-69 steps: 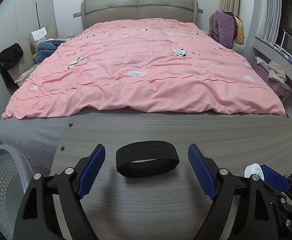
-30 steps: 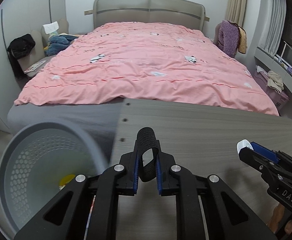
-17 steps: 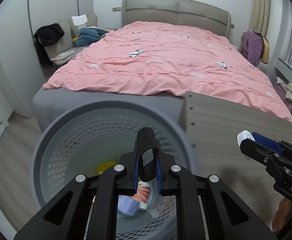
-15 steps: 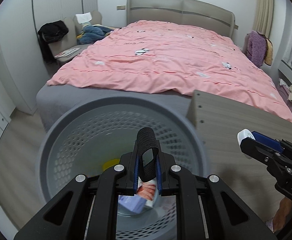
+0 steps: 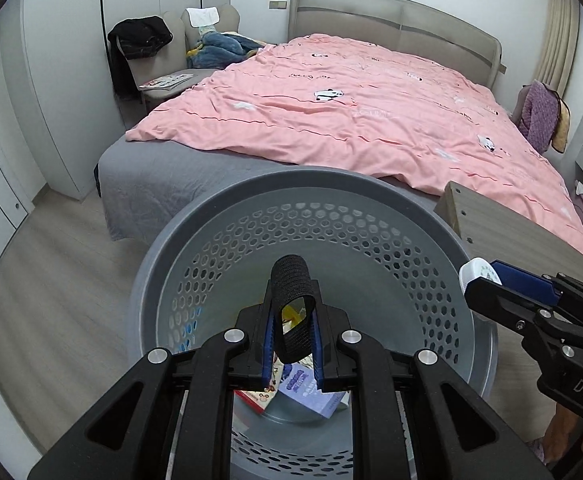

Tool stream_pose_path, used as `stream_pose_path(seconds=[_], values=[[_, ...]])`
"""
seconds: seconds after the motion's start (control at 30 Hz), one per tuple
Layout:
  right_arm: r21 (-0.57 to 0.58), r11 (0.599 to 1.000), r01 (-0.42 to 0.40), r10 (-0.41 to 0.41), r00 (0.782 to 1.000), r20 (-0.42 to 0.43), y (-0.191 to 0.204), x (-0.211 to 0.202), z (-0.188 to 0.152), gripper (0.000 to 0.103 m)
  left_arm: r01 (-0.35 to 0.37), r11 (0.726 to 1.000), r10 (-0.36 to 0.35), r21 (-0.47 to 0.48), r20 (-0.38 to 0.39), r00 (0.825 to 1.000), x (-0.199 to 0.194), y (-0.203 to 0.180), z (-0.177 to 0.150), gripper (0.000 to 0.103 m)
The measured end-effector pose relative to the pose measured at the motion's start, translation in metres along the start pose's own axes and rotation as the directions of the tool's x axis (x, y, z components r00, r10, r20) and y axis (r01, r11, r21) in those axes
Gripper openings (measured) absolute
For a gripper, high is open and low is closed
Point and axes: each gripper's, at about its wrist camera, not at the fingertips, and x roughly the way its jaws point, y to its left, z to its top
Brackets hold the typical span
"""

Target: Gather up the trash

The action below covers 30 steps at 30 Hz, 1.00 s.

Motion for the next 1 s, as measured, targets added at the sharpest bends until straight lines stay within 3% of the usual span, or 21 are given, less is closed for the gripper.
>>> stream_pose_path(seconds=[0.13, 0.2, 0.23, 0.37, 1.0], values=[[-0.002, 1.0, -0.01, 0.01, 1.0, 0.014, 0.004, 0.001, 0.004, 0.042, 0.002, 1.0, -0.002, -0.005, 0.008, 1.0, -0.002, 0.005, 0.002, 0.018], [0.0, 1.0, -0.007, 0.007, 1.0, 0.025, 0.004, -0.001, 0.004, 0.054, -0.007, 1.0, 0.007, -0.008, 0.012, 1.0, -0.004, 0.007, 0.002, 0.029], [0.003, 1.0, -0.006, 0.006, 1.0, 0.029, 0.004, -0.002, 0.004, 0.057, -0.016, 1.0, 0.016, -0.01, 0.014, 1.0, -0.005, 0.008, 0.002, 0.032], [0.002, 1.0, 0.008, -0.008, 0.999, 0.032, 0.005, -0.003, 0.004, 0.063, -0.036, 0.999, 0.036, -0.026, 0.02, 0.999, -0.008, 0.013, 0.001, 0.059], [0.002, 1.0, 0.028, -0.028, 0.999, 0.047, 0.009, -0.01, 0.001, 0.07, -0.053, 0.998, 0.054, -0.027, 0.027, 0.998, -0.017, 0.015, -0.007, 0.07]])
